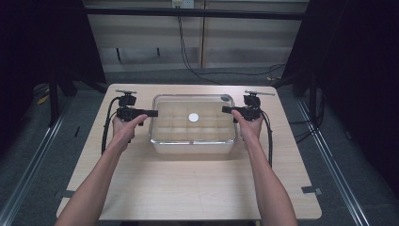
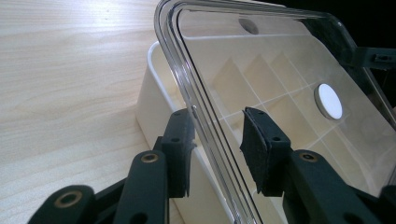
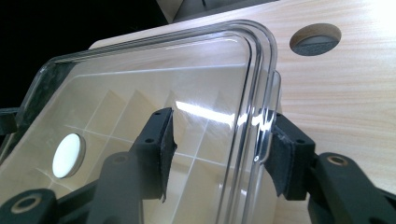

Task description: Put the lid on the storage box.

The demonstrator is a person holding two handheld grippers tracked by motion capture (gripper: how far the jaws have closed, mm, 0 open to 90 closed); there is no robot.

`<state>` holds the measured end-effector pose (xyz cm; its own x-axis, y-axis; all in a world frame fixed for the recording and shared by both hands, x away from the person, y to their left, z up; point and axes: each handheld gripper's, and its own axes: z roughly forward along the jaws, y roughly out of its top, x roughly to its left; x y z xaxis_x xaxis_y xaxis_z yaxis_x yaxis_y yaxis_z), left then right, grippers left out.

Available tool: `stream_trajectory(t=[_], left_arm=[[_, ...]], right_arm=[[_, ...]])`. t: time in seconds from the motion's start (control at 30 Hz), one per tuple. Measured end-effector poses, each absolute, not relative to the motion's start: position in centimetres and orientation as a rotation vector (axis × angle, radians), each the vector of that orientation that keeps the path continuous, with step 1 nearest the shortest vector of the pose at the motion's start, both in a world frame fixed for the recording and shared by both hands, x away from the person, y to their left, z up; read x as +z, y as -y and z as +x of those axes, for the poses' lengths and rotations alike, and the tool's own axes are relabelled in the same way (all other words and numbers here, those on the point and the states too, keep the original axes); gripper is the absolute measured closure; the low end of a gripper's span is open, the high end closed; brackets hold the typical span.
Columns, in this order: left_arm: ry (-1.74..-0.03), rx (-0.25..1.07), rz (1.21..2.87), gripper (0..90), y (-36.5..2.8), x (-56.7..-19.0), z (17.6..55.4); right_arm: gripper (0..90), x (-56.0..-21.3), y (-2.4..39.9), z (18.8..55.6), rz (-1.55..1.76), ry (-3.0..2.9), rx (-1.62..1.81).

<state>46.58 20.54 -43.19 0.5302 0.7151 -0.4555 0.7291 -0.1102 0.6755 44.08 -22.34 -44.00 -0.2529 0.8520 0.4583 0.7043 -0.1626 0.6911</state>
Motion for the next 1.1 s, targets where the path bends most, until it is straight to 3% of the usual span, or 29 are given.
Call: stream_trajectory(t=[0.43,1.1], left_arm=[[-1.204,-0.010,1.855,61.6,-20.1,-43.4,46.6],[-1.219,-0.053,1.861,56.0,-19.9,-44.7,47.1]], right_arm=[[43.5,-44.1,22.0,43.9,1.788,-1.932,1.280],[47.5,-45.3,22.6,43.8,1.831,-1.915,1.320]])
